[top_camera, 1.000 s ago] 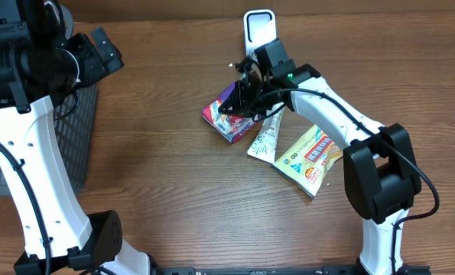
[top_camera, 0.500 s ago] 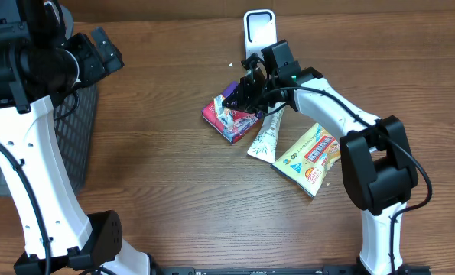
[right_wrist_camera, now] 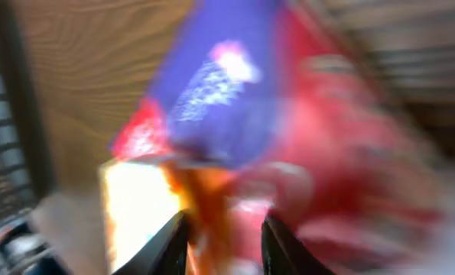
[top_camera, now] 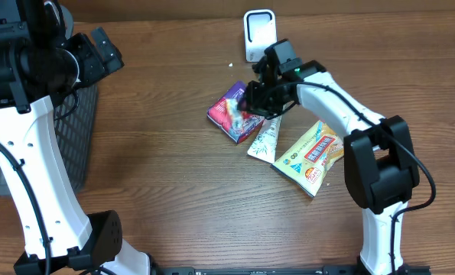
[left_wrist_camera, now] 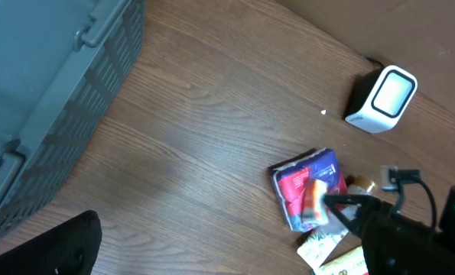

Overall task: Scan the item barcode
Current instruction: 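Lift the orange box with the right gripper toward the scanner, then raise the orange box up beside the scanner with the right gripper, then hold the orange box in front of the scanner face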

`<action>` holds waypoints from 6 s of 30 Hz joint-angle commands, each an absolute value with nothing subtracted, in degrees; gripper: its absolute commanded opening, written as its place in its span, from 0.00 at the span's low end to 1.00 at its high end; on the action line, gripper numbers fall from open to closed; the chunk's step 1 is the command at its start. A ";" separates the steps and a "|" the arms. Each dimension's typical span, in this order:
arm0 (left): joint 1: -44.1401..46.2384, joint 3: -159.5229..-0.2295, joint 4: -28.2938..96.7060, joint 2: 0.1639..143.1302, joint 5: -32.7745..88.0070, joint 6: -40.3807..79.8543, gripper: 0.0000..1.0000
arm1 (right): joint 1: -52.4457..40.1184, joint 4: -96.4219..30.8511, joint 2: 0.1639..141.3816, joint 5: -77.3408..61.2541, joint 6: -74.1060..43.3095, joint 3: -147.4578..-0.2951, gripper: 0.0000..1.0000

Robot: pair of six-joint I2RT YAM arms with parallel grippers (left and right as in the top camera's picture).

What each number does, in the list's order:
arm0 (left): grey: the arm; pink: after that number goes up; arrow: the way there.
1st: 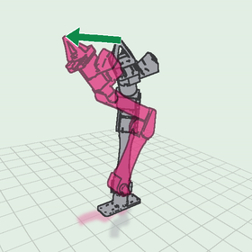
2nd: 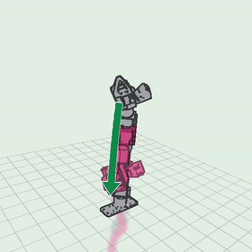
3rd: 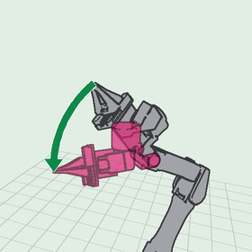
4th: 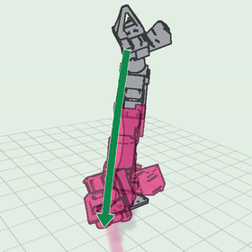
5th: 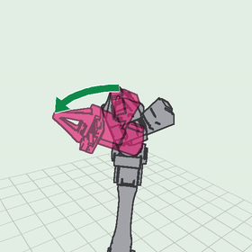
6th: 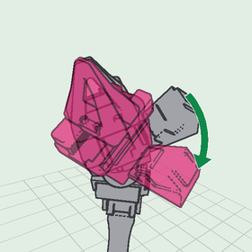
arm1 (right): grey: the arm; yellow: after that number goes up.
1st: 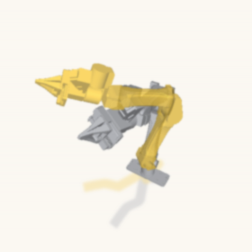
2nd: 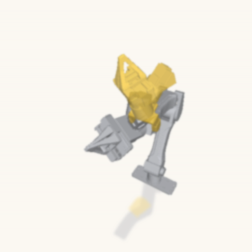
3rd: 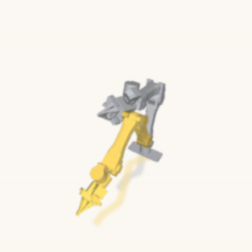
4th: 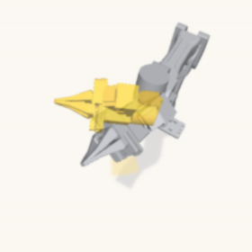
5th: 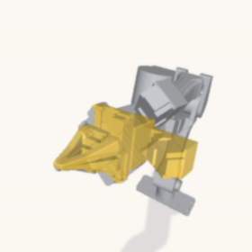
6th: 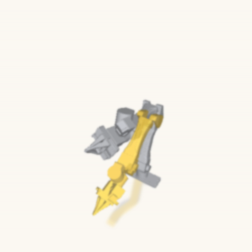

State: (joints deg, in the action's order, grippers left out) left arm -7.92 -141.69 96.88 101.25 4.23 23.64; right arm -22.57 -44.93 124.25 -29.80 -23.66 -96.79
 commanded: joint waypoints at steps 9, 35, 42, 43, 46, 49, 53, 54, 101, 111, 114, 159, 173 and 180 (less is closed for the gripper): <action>-7.86 -141.53 96.79 101.25 3.88 23.81 1.00 | -20.12 -63.55 124.84 -6.09 -17.28 -115.02 0.48; -7.86 -141.53 96.79 101.25 3.88 23.81 1.00 | -21.65 -61.87 129.03 -27.31 1.98 -106.43 0.61; -7.86 -141.53 96.79 101.25 3.88 23.81 1.00 | -21.85 -60.69 129.03 -27.09 1.74 -106.39 0.38; -7.86 -141.53 96.79 101.25 3.88 23.81 1.00 | -21.85 -60.64 129.03 -27.09 1.76 -106.41 0.37; -7.86 -141.53 96.79 101.25 3.88 23.81 1.00 | -21.58 -60.73 129.03 -27.11 1.72 -106.50 0.32; -7.86 -141.53 96.79 101.25 3.88 23.81 1.00 | -21.39 -60.73 129.01 -27.07 1.54 -106.52 0.35; -7.86 -141.53 96.79 101.25 3.88 23.81 0.99 | -21.17 -60.80 129.01 -27.07 1.52 -106.91 0.41; -7.86 -141.53 96.79 101.25 3.88 23.81 1.00 | -21.10 -61.08 129.01 -27.05 1.30 -107.26 0.41; -7.86 -141.53 96.79 101.25 3.88 23.81 1.00 | -22.81 -61.14 129.05 -26.63 1.76 -107.90 0.40; -7.86 -141.53 96.79 101.25 3.88 23.81 1.00 | -22.52 -60.64 129.01 -31.42 1.26 -109.03 0.04; -7.86 -141.53 96.79 101.25 3.88 23.81 1.00 | -21.65 -60.69 129.01 -36.25 1.28 -110.10 0.04; -7.86 -141.53 96.79 101.25 3.88 23.81 1.00 | -6.70 -48.64 129.03 -89.97 -2.17 -110.37 0.04; -7.86 -141.53 96.79 101.25 3.88 23.81 1.00 | -6.63 -45.65 129.03 -89.95 -2.15 -110.37 0.04; -7.86 -141.53 96.79 101.25 3.88 23.81 1.00 | -6.63 -44.60 129.03 -89.95 -2.13 -110.37 0.04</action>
